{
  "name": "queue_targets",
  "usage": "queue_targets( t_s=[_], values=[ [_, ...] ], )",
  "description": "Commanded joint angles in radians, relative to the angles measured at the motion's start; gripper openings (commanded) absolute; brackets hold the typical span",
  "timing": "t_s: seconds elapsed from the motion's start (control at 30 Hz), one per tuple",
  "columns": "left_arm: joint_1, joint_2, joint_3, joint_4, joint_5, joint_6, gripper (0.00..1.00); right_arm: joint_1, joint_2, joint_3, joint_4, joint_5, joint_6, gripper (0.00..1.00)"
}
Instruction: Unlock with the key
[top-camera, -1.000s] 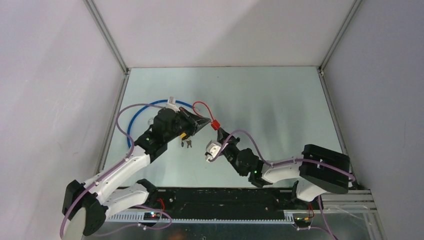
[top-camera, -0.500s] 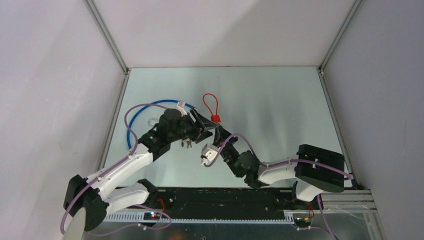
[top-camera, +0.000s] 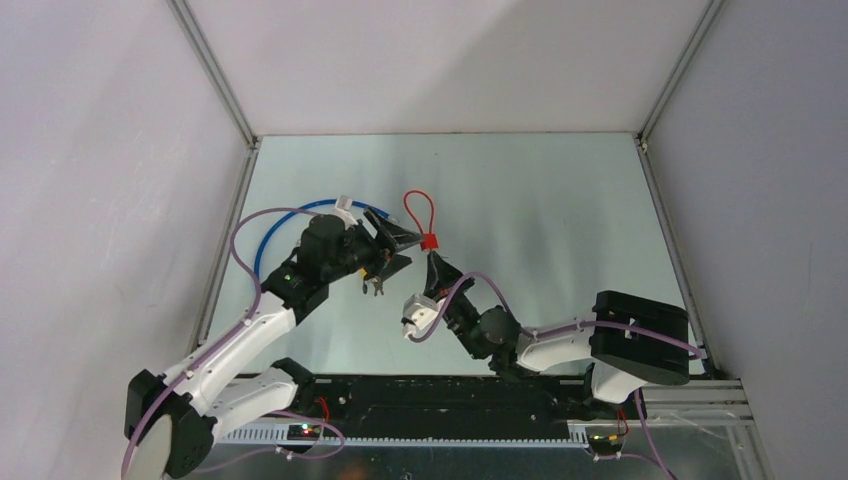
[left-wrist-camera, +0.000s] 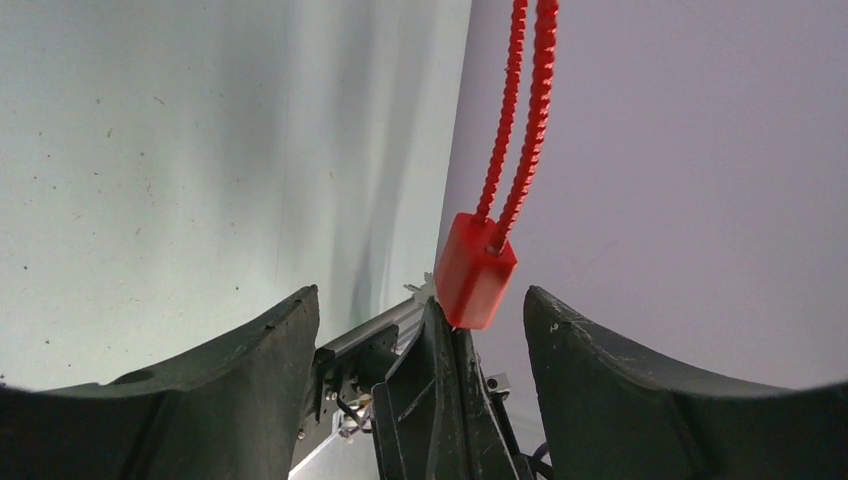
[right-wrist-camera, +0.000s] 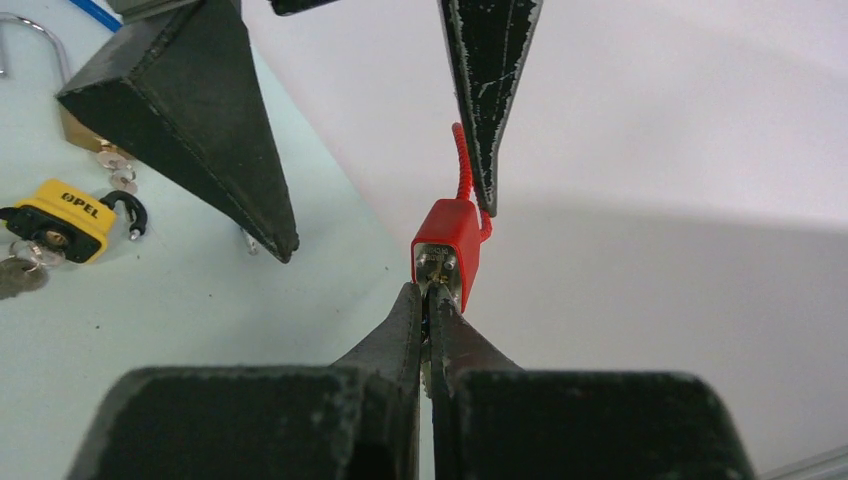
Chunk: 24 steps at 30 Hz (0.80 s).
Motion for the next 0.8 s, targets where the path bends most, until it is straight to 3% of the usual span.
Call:
queue_targets(
  t_s=[0.0,0.33,0.77],
  values=[
    [0.008,0.003,0.035,0.013,0.019,0.019,0.78,0.018,-0.033,-0.011,0.104,-0.030,0.001,0.00],
    [0.034,0.021,0.065,0.012,0.025,0.007,0.78,0.052,-0.082,-0.013,0.008,-0.046,0.026,0.00],
    [-0.016,0.052,0.070,0.013,0.068,-0.013,0.68,0.054,-0.049,0.014,0.001,-0.039,0.000,0.00]
  ],
)
